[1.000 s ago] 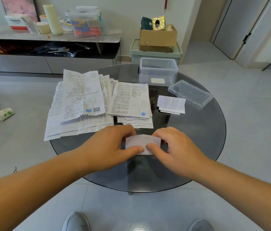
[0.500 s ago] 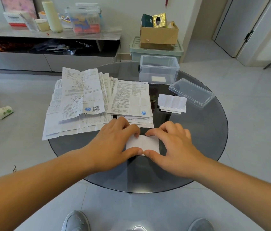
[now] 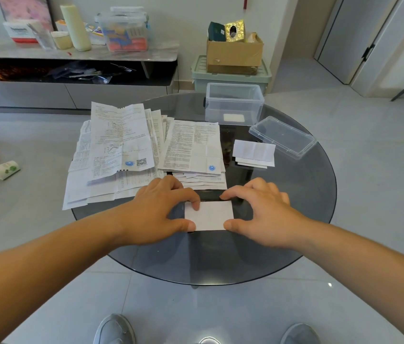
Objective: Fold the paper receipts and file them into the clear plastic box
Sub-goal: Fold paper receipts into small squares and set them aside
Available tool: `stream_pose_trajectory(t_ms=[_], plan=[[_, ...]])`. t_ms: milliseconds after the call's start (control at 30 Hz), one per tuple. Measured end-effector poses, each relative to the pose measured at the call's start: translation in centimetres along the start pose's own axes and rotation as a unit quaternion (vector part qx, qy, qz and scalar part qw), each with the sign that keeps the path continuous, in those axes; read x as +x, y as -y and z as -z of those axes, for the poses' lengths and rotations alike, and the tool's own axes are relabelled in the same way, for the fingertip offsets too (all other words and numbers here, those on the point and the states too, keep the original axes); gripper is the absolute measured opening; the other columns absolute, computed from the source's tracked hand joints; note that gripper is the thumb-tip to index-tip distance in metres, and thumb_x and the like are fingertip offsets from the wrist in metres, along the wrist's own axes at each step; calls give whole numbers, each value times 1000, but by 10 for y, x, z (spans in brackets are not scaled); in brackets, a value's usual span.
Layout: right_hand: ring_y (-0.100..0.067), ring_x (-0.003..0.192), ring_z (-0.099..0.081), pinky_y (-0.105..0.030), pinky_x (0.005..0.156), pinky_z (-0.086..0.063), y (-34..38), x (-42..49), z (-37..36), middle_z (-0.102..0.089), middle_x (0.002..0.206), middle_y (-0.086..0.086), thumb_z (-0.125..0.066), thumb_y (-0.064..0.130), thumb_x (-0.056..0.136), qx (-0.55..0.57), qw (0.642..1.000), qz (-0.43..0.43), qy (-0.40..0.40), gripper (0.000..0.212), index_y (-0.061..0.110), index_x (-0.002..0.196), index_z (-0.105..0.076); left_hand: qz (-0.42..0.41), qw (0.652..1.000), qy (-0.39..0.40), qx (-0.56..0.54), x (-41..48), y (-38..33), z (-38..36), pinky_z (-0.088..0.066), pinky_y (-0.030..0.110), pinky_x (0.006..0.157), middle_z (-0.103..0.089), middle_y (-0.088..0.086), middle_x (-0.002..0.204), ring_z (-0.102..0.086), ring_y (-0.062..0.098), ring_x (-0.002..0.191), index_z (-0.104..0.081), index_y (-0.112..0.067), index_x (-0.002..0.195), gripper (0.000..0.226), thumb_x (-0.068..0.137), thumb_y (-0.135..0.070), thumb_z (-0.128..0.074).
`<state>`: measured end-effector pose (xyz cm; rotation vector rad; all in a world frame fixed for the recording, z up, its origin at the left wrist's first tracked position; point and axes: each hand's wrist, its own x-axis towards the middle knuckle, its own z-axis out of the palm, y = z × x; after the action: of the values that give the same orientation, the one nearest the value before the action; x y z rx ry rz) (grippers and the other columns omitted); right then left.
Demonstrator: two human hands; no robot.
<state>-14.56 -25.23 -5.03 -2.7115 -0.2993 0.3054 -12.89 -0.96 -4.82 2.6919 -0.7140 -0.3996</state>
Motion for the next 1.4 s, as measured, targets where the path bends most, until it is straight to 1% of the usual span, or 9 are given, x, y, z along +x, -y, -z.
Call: stream_pose_trajectory(t_ms=[167, 267, 400, 500, 700, 933, 1133, 1267, 1400], plan=[[-17, 125, -32, -39, 107, -27, -1, 2, 11, -37, 127, 10, -68, 48, 88, -1, 998, -6, 55, 49, 52, 131, -44, 7, 1000, 5, -17, 0, -4, 5, -34, 30, 106, -37, -13, 120, -34, 10, 116, -51, -48, 122, 36, 89, -51, -66], [-16, 119, -38, -41, 105, -34, 3, 4, 15, -41, 120, 10, -67, 61, 82, 2, 999, -7, 46, 46, 48, 122, -49, 10, 1000, 8, -20, -1, -10, 8, -37, 29, 104, -40, -11, 121, -38, 11, 115, -53, -43, 121, 37, 88, -50, -68], [-15, 100, -41, -36, 87, -38, 20, 10, 10, -42, 103, 11, -71, 69, 71, -57, 998, 31, 17, 48, 36, 97, -48, 2, 1000, -4, -28, 1, -19, 8, -44, 28, 96, -46, -12, 117, -43, 9, 109, -52, -39, 116, 40, 83, -49, -73], [-13, 88, -48, -31, 72, -38, 28, 14, 11, -48, 96, 10, -79, 63, 68, -40, 998, 38, 27, 51, 30, 89, -45, 14, 999, -18, -49, 6, -23, 9, -46, 17, 82, -49, -15, 111, -49, 6, 99, -48, -35, 117, 50, 79, -50, -77], [-5, 81, -50, -22, 61, -37, 28, 9, 17, -47, 92, 15, -85, 56, 67, 2, 998, 49, 48, 60, 31, 106, -46, 23, 999, -3, -39, 13, -29, 11, -41, 13, 68, -51, -21, 96, -52, 3, 88, -57, -37, 113, 46, 76, -56, -78], [-8, 78, -52, -26, 65, -43, 12, 6, 19, -54, 87, 10, -76, 46, 81, 45, 996, 66, 39, 25, 30, 80, -56, -5, 999, -19, -36, 22, -35, 14, -47, 28, 66, -64, -5, 83, -58, 10, 75, -67, -28, 84, 19, 84, -46, -74], [-4, 65, -54, -19, 62, -43, -16, 24, 58, -61, 75, 9, -71, 22, 90, 161, 981, 63, -84, 10, 30, 89, -66, -3, 996, -61, -61, 62, -50, 51, -41, 22, 59, -61, -8, 70, -55, 8, 65, -66, -30, 80, 20, 86, -47, -73], [-8, 58, -46, -26, 57, -37, -39, 58, 87, -53, 69, 5, -65, 16, 94, 134, 980, 41, -143, 15, 24, 107, -66, -1, 995, -89, -45, 122, -56, 70, -41, 26, 59, -61, -3, 76, -56, 14, 70, -67, -22, 89, 23, 84, -43, -77], [-6, 67, -46, -23, 58, -32, -59, 86, 92, -50, 75, 11, -58, 19, 97, 77, 982, 17, -171, 22, 27, 115, -67, 0, 996, -83, -30, 169, -56, 69, -40, 25, 60, -59, -5, 79, -54, 11, 70, -66, -17, 97, 30, 81, -38, -80]])
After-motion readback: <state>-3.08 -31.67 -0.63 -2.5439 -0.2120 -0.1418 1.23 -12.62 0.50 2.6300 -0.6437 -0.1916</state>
